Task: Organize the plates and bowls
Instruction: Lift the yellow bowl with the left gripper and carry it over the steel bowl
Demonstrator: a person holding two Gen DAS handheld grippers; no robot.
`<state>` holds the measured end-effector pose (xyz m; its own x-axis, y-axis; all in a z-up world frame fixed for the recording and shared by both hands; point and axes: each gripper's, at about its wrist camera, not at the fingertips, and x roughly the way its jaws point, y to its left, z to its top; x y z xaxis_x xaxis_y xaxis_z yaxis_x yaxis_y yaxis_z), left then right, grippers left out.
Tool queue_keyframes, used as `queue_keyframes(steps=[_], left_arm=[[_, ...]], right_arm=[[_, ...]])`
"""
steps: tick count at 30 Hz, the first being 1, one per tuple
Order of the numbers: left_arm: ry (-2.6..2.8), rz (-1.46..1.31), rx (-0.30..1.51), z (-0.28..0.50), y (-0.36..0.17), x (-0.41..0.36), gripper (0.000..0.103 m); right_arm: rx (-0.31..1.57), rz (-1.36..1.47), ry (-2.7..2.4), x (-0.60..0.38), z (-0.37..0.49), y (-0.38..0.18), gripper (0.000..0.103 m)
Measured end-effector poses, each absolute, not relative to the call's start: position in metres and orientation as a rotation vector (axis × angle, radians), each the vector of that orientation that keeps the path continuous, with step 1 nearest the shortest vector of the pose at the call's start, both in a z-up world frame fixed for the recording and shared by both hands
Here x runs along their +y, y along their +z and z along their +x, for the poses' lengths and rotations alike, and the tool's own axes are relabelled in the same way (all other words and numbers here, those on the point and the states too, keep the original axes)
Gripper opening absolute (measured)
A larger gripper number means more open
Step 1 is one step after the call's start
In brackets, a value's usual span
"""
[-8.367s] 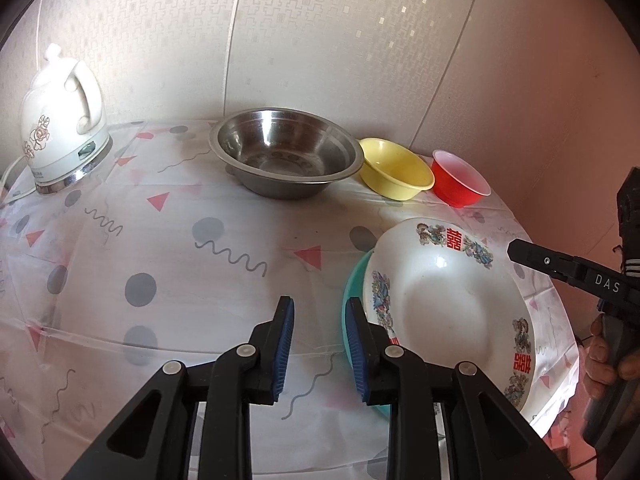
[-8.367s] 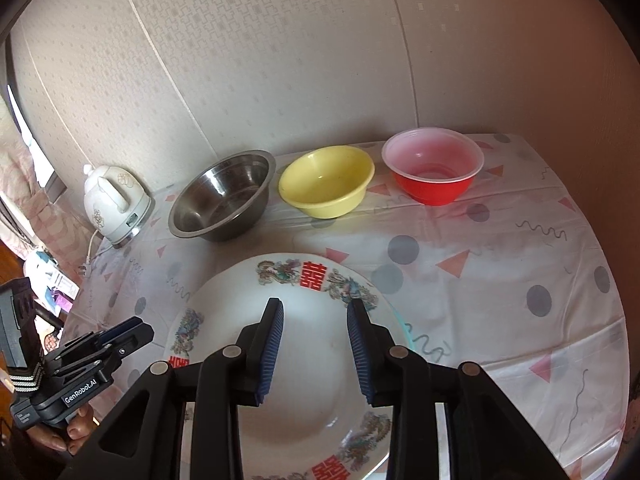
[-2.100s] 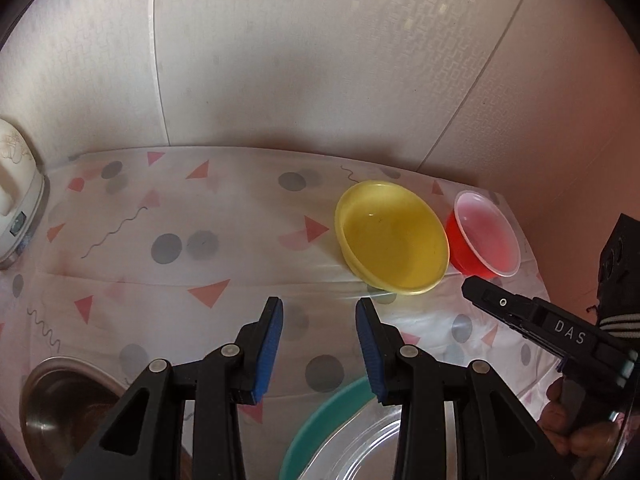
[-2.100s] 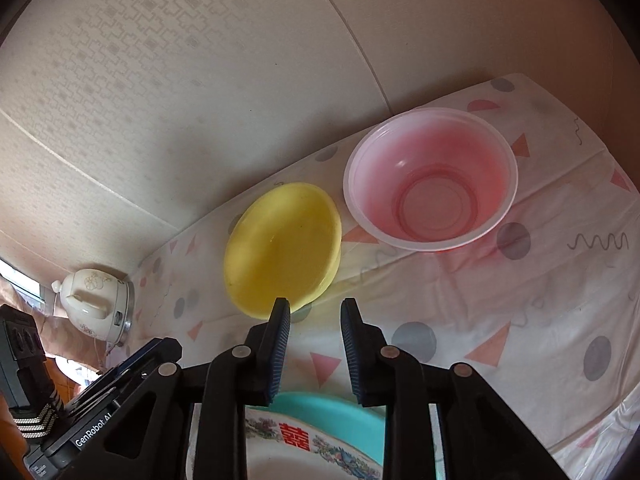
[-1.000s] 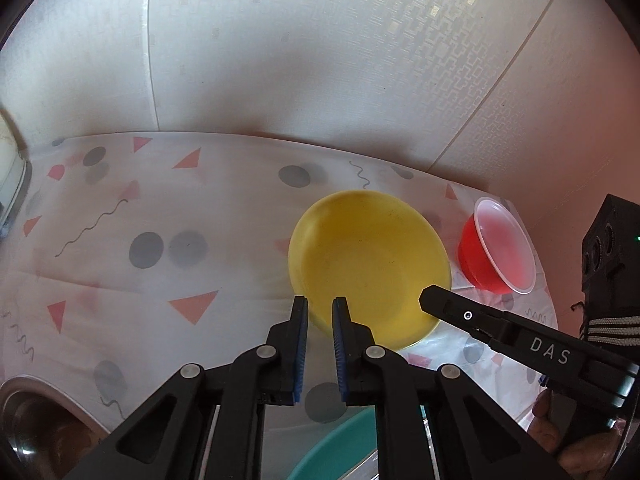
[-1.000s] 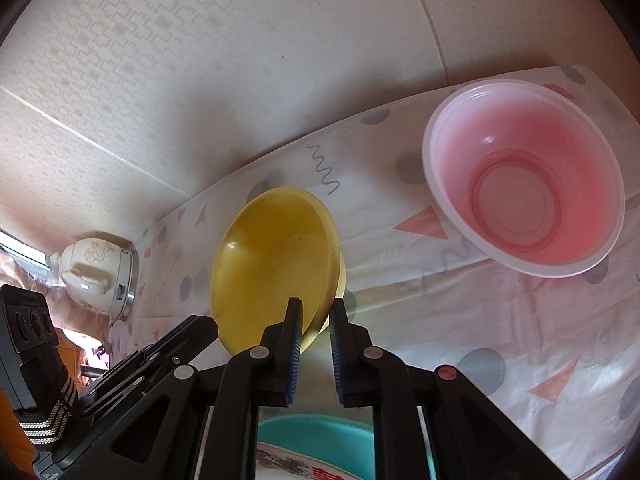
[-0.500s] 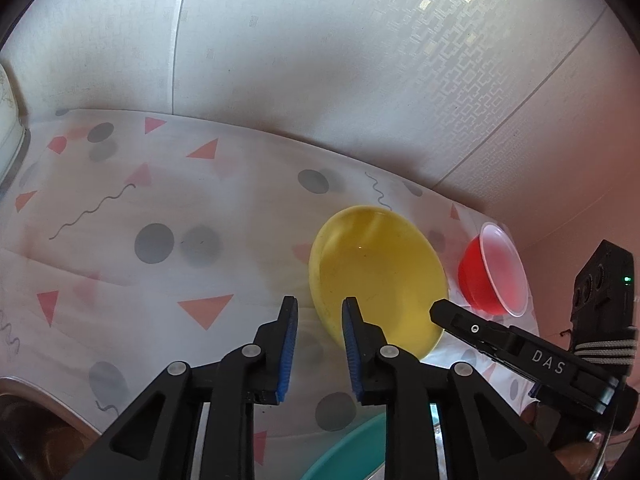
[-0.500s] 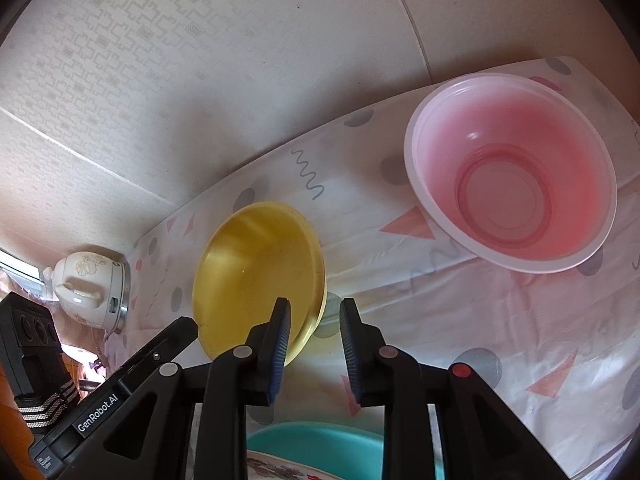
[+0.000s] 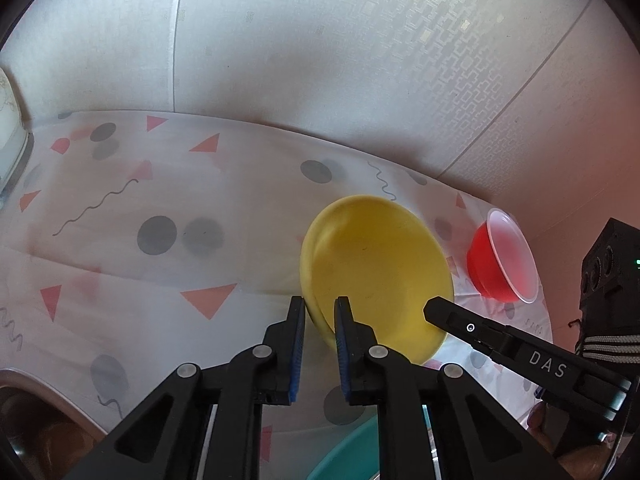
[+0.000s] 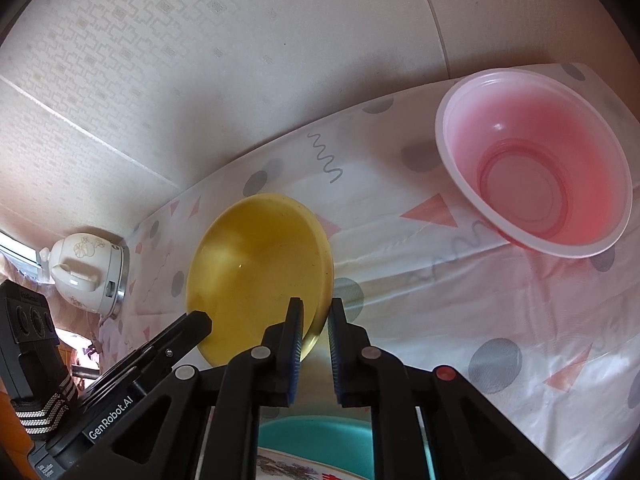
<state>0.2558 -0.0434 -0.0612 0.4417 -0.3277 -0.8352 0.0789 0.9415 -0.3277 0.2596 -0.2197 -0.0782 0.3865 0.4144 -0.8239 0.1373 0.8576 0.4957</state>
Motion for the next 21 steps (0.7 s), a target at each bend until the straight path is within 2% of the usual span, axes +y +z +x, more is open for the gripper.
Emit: queue_keyframes(steps=[12,21], left_arm=[[-0.251,-0.279,1.105,0.255,-0.068,-0.034,0.016],[-0.25,-0.273,1.037,0.23,-0.05,-0.028,0.016]], right_arm=[[1.176,0.513,0.21,-0.204,0.257,-0.076,0.016],[1.157,0.522,0.235,-0.199,0.245,-0.067,0.015]])
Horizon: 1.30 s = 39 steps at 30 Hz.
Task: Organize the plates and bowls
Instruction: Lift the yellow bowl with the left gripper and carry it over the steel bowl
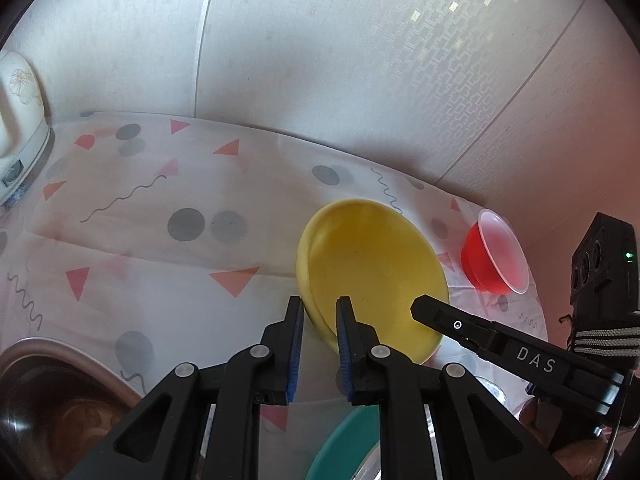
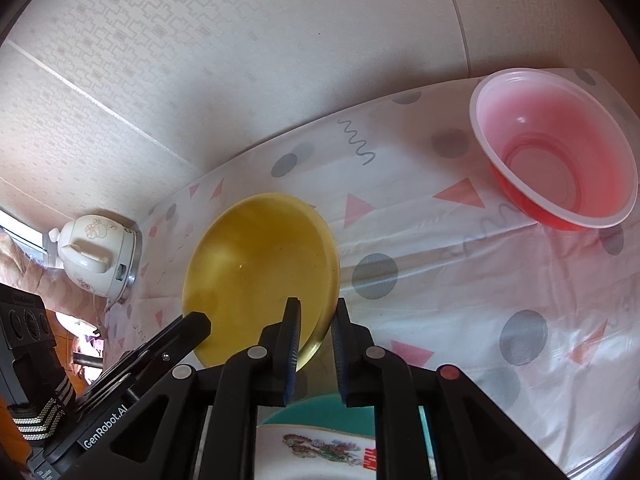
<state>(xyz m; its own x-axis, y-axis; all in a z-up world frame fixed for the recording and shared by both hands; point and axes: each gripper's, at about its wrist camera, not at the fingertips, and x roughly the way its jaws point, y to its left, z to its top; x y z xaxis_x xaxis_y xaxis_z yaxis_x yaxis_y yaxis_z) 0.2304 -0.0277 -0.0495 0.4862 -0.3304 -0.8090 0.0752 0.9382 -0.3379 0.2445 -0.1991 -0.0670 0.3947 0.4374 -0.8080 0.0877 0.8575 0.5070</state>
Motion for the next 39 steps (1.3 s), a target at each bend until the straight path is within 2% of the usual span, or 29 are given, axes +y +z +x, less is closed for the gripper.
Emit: queue_keyframes(steps=[22,39], left_arm=[[-0.217,-0.222,0.911,0.161,-0.011,0.0,0.017],[-0.187,-0.234,0.894,0.118,-0.005,0.024,0.017]], right_arm=[[1.109,0.536,0.336,-0.169,0.203,-0.046,0.015],[1.099,0.517,0.406,-0.147,0.174,-0.038,0.015]])
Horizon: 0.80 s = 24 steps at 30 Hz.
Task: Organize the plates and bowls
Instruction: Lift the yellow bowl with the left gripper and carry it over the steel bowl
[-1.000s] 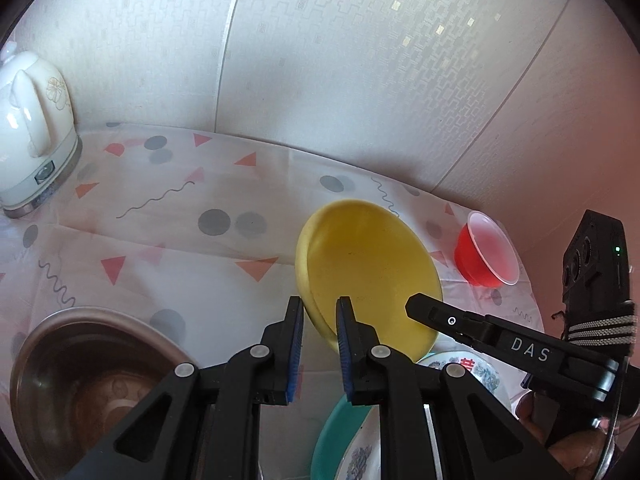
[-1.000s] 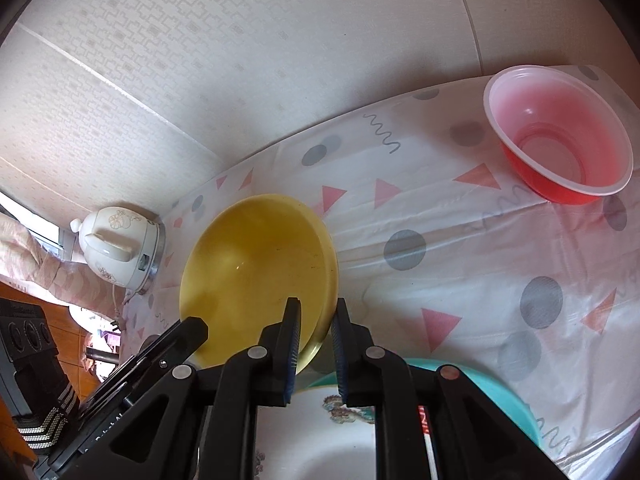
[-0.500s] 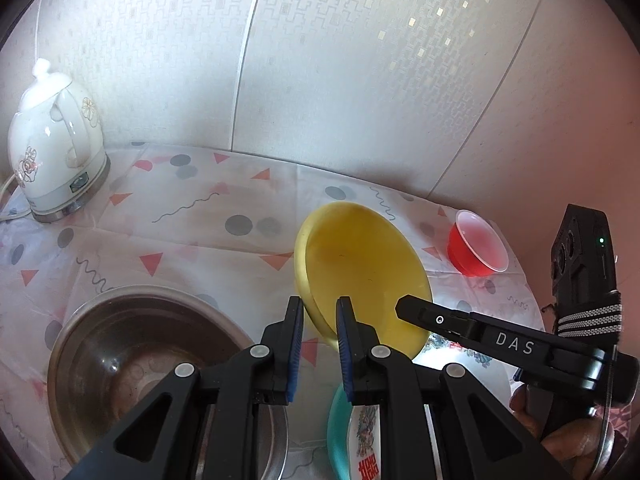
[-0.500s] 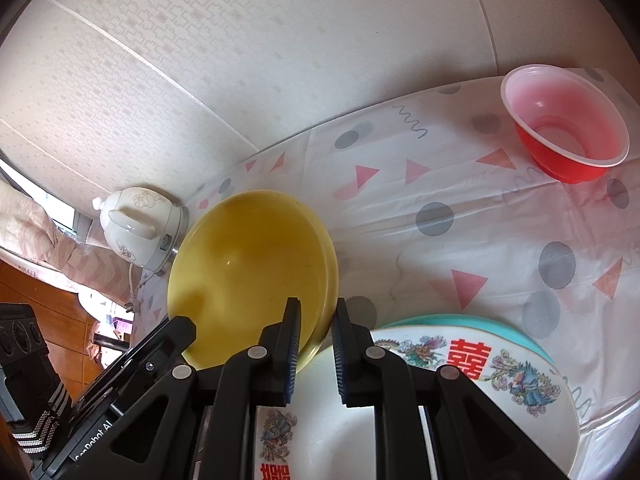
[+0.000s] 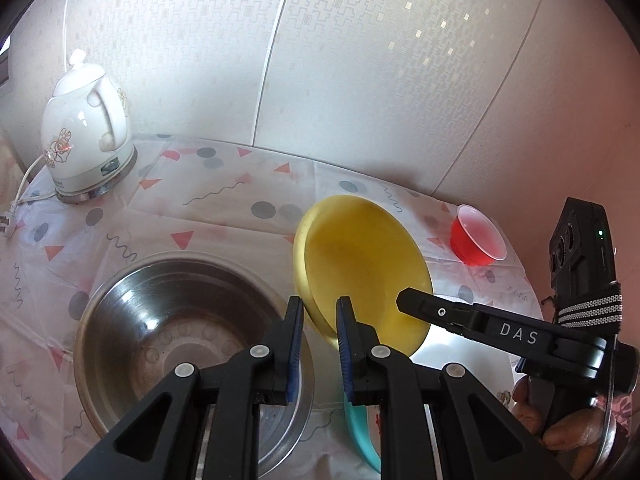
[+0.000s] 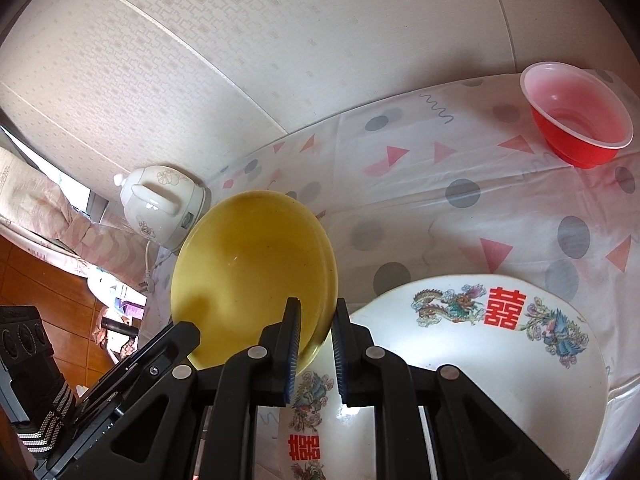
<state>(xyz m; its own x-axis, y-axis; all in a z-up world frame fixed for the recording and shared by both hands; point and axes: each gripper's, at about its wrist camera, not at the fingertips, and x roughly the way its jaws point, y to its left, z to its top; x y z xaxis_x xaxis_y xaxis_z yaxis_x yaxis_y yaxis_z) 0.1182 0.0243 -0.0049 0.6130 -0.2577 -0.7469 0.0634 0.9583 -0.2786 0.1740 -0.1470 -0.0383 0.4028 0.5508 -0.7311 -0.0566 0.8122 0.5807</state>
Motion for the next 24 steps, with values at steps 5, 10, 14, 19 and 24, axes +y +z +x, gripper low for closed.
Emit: queue_keyframes(steps=[5,10,14,19,24], left_arm=[[-0.183,-0.241,0.889,0.11,-0.004,0.031,0.017],[-0.177,-0.257,0.879,0.1,-0.001,0.043,0.017],[-0.162,-0.279,0.862,0.092,0.004,0.057,0.017],[-0.135,-0.318,0.858,0.083,0.005,0.08,0.016],[-0.097,-0.342,0.87,0.076,-0.001,0.097,0.017]], right_arm=[[1.093,0.509,0.42,-0.141,0.168,-0.034,0.015],[1.087,0.497,0.445,-0.13,0.163,-0.028,0.015],[1.083,0.49,0.479,-0.116,0.161,-0.025,0.015],[1.093,0.462,0.532,-0.094,0.157,-0.024,0.015],[1.117,0.435,0.567,-0.075,0.151,-0.029,0.015]])
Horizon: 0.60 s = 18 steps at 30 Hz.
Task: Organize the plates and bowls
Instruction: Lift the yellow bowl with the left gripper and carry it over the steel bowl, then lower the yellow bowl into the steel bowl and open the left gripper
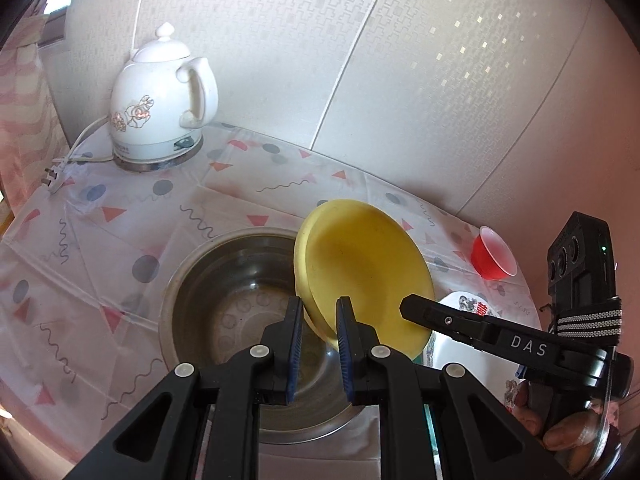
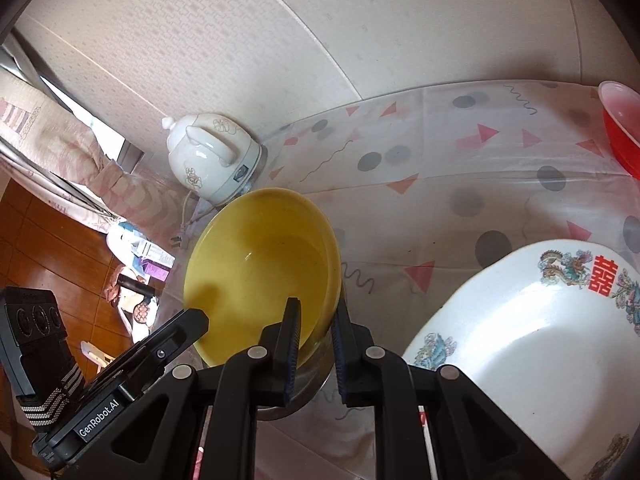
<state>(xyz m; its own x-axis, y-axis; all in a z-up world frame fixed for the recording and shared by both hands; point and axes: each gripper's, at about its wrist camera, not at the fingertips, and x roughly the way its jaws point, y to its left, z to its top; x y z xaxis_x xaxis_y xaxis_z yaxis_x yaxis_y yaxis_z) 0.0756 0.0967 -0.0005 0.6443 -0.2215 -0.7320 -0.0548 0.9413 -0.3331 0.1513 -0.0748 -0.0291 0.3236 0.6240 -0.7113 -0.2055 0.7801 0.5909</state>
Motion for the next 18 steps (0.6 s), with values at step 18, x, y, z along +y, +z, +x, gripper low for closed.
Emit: queue_keyframes(steps=[18], left_arm=[[0.009,-0.369,0.94,0.065,-0.036,0.132,0.016]], right_arm=[[1.175,0.254,0.604,-0.024,0.139,-0.046,0.017]])
